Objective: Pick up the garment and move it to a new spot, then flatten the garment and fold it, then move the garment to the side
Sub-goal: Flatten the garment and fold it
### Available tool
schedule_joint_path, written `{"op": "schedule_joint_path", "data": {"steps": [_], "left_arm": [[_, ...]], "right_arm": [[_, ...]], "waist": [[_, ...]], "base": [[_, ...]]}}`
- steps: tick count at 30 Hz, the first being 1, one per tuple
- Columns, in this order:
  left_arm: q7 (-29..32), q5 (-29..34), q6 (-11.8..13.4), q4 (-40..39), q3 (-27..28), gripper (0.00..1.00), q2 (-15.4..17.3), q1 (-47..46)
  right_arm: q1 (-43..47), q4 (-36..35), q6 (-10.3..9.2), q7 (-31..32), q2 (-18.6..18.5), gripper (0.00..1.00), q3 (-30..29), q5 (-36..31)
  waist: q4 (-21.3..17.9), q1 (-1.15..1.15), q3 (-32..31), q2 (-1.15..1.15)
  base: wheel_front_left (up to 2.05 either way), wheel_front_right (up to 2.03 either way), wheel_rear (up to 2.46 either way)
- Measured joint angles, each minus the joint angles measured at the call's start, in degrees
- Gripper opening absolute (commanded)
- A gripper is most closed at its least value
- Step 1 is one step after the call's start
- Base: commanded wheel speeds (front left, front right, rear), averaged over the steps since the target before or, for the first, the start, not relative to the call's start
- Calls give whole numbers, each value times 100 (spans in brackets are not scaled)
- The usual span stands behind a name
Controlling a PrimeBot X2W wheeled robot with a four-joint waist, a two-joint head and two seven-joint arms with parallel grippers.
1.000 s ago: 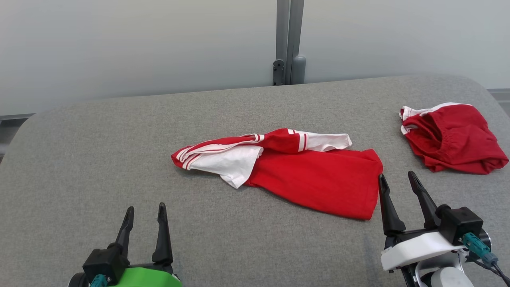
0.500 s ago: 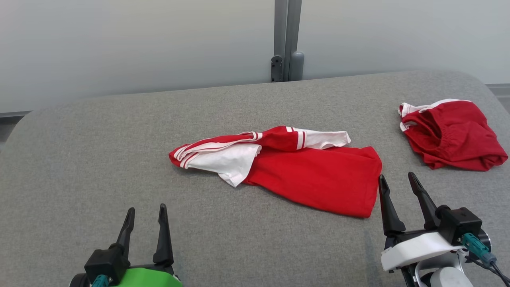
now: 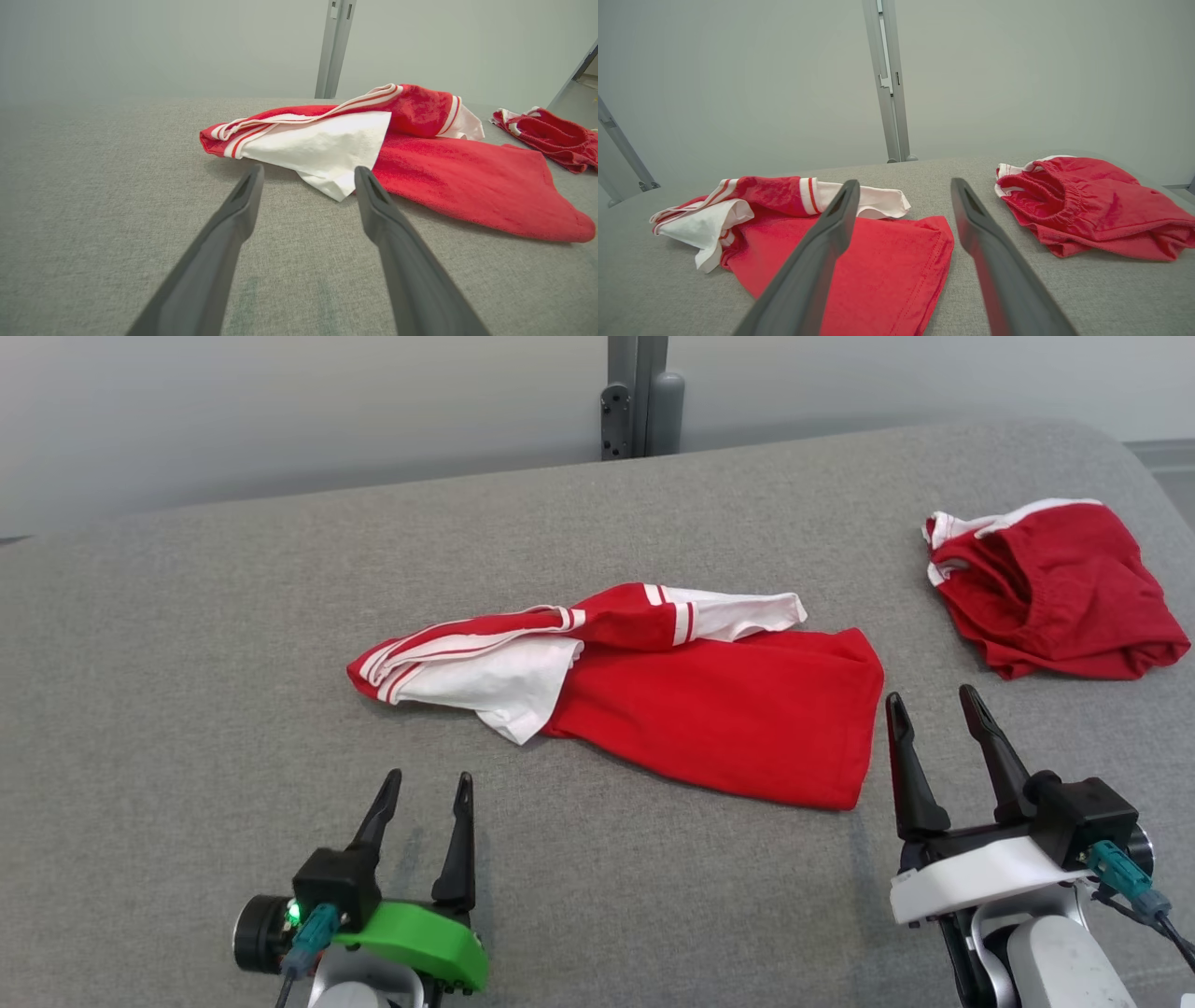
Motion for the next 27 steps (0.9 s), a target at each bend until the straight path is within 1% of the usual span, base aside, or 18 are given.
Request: {"op": "schedule_joint_path", "data": {"steps": [3, 8, 12, 15, 18, 19, 20, 22, 27], "left_arm": [[68, 60, -12, 485, -218, 100, -1, -385], [66, 65, 10, 1089, -387, 100, -7, -947], [45, 62, 36, 1493, -366, 100, -8, -1243], [40, 27, 120, 1750, -235, 100, 21, -1408], [34, -14, 140, 1978, -148, 100, 76, -1529], [32, -14, 148, 2049, -120, 95, 91, -1565], [11, -20, 157, 2096, -90, 69, 103, -1600], [8, -32, 170, 2136, -15, 0, 121, -1686], [8, -8, 159, 1947, 103, 0, 123, -1730]], "right_arm": [[-110, 5, 0, -3, 2, 100, 54, 2], [-210, 20, 0, -5, -2, 100, 14, 3], [-248, 36, 0, -13, -3, 100, -31, 30], [-276, 46, 0, -27, -4, 100, -59, 47], [-314, 60, 0, -31, -4, 100, -101, 73], [-331, 68, 0, -32, -3, 100, -111, 75], [-337, 71, 0, -32, -3, 100, -116, 78], [-355, 69, 0, -32, -3, 100, -126, 89], [-372, 59, 0, -32, -2, 100, -156, 89]], "waist": [[-143, 0, 177, 0], [-442, 0, 433, 0], [-678, 0, 628, 0], [-834, 0, 753, 0], [-948, 0, 879, 0], [-981, 0, 915, 0], [-1006, 0, 942, 0], [-1039, 0, 982, 0], [-978, 0, 975, 0]], "base": [[0, 0, 0], [0, 0, 0], [0, 0, 0], [0, 0, 0], [0, 0, 0], [0, 0, 0], [0, 0, 0], [0, 0, 0], [0, 0, 0]]}}
